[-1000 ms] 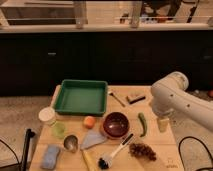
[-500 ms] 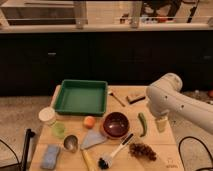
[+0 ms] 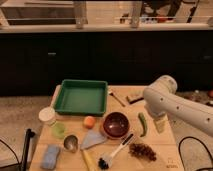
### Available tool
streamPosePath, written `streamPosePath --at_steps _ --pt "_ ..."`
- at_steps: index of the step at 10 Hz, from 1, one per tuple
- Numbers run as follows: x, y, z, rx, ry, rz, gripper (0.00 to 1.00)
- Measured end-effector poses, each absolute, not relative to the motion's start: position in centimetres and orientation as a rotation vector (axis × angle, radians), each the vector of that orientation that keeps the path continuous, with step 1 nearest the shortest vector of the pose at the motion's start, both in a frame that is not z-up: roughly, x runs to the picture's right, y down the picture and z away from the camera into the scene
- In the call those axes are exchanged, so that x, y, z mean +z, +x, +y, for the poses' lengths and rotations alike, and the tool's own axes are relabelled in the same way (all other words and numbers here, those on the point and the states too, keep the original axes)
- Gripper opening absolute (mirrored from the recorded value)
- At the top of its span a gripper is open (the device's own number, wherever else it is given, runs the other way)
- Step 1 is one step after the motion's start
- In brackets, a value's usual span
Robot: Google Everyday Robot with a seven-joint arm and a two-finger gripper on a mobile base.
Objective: Place pepper in metal cup
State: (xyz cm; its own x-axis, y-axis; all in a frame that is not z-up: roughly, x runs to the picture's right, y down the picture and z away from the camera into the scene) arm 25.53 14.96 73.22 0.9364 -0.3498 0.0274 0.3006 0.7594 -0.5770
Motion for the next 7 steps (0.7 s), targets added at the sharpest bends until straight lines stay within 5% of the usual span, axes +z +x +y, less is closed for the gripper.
streamPosePath --at_steps 7 --pt "76.2 25.7 16.7 -0.436 -0.62 0.07 0.8"
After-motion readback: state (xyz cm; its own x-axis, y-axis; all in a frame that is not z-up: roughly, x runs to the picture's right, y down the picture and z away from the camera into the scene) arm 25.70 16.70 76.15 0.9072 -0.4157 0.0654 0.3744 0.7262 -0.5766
